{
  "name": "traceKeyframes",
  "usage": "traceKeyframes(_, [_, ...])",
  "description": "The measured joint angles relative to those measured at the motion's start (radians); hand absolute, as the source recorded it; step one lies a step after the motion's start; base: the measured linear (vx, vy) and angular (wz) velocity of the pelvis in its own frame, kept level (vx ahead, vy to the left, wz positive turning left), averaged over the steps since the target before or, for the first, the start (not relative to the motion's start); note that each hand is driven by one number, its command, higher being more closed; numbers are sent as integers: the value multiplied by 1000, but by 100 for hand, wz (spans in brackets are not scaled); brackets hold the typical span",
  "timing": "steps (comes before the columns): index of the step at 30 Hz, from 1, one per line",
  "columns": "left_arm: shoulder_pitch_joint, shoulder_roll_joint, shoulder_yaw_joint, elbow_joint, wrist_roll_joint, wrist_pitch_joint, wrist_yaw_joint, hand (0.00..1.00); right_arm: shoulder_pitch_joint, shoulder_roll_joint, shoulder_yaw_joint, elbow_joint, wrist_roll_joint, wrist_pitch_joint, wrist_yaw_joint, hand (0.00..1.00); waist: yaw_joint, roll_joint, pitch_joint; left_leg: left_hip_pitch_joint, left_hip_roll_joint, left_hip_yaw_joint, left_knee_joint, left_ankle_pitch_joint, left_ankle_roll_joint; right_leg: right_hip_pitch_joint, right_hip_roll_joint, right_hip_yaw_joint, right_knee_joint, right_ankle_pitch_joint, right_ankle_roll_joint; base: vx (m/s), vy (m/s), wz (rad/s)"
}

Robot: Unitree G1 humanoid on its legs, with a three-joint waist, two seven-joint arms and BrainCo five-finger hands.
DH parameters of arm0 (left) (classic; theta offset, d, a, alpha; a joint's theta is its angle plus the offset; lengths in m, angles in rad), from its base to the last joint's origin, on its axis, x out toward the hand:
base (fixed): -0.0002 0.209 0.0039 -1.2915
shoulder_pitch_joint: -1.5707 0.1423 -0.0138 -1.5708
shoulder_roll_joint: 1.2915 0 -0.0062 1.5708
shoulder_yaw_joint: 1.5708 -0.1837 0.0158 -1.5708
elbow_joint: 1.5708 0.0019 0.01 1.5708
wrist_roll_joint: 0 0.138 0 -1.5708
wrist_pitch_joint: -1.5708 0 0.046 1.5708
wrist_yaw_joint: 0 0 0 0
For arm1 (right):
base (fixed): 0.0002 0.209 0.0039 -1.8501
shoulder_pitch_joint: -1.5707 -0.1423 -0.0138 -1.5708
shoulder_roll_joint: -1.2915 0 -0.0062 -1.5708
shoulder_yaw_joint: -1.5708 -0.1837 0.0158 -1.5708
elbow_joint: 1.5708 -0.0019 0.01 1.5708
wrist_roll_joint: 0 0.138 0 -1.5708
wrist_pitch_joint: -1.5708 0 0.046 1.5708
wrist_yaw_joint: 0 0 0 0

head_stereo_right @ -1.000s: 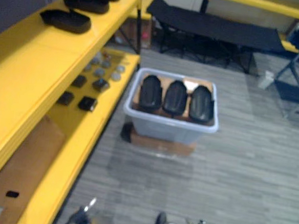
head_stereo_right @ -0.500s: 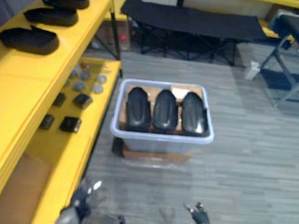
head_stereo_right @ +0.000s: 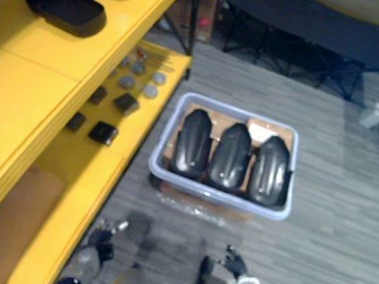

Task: Walk over and take plastic housings, then place them on the shelf

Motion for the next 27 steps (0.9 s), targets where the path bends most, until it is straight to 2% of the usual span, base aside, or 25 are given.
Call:
traceKeyframes(1, [7, -1, 5, 1, 2, -2, -6, 0, 5, -21, 3, 0, 10, -2, -2, 0, -4, 21, -1, -5, 13, -1, -75, 92, -7, 12, 14, -22, 1, -6, 4, 75, -30, 39])
traceKeyframes(4, [36, 27, 24, 21, 11, -9, -29, 0, -7, -22, 20, -16, 12, -26, -14, 0, 18, -2, 12, -9, -2, 48, -82, 80, -10, 2, -3, -20, -1, -47, 36, 52, 31, 2])
traceKeyframes(6, [45, 24, 22, 21, 38, -17, -58, 0, -6, -26, 20, -16, -8, -45, -14, 0, 18, 4, 15, -20, -10, 46, -85, 81, -7, -10, -11, -20, 3, -56, 41, 0, 22, 4])
traceKeyframes(9, [36, 7, 2, 21, 46, -73, -103, 0, 7, -38, 44, -16, -67, -58, -11, 0, -12, 29, 20, -18, -22, 45, -125, 96, 14, -12, -24, -42, 4, -60, 48, -19, 15, 21])
traceKeyframes(13, [-1, 5, -73, 15, 50, -129, -125, 0, 12, -45, 121, -39, -160, -110, 26, 0, -30, 34, 15, 1, -24, 45, -190, 117, 25, -16, -27, -49, -1, -54, 57, -28, 2, 10])
traceKeyframes(16, [-31, -4, -157, -8, 83, -137, -128, 0, -2, -49, 244, -63, -220, -174, 54, 0, -30, 32, 13, 17, -32, 45, -232, 141, 29, -9, -32, -52, -23, -37, 60, -10, 0, 2])
traceKeyframes(20, [-38, -16, -205, -18, 76, -110, -72, 0, -9, -51, 519, -270, -219, -254, 69, 0, -31, 21, -28, 20, -33, 33, -259, 156, 28, 15, -26, -75, -76, -11, 61, 16, -26, 10])
traceKeyframes(21, [-39, -13, -218, -17, 84, -92, -54, 0, -33, -50, 612, -390, -184, -255, 48, 0, -28, 10, -43, 24, -33, 24, -260, 157, 27, 32, -21, -84, -94, -4, 61, 19, -20, 15])
traceKeyframes(23, [-39, -12, -223, -12, 115, -88, -57, 0, -62, -34, 648, -515, -139, -243, 8, 0, -21, -3, -63, 34, -30, 28, -276, 162, 23, 39, -17, -82, -109, 4, 59, 20, -13, 1])
traceKeyframes(26, [-38, -7, -236, -11, 164, -93, -57, 0, -133, 6, 584, -730, -78, -186, -117, 0, -10, -28, -93, 62, -25, 83, -287, 163, 23, 41, -12, -33, -136, 33, 55, 5, 22, -43])
traceKeyframes(27, [-39, -6, -242, -11, 164, -93, -57, 0, -138, 5, 551, -761, -70, -175, -137, 0, -10, -31, -96, 69, -26, 97, -289, 163, 23, 41, -13, -19, -141, 39, 56, -17, 47, -56])
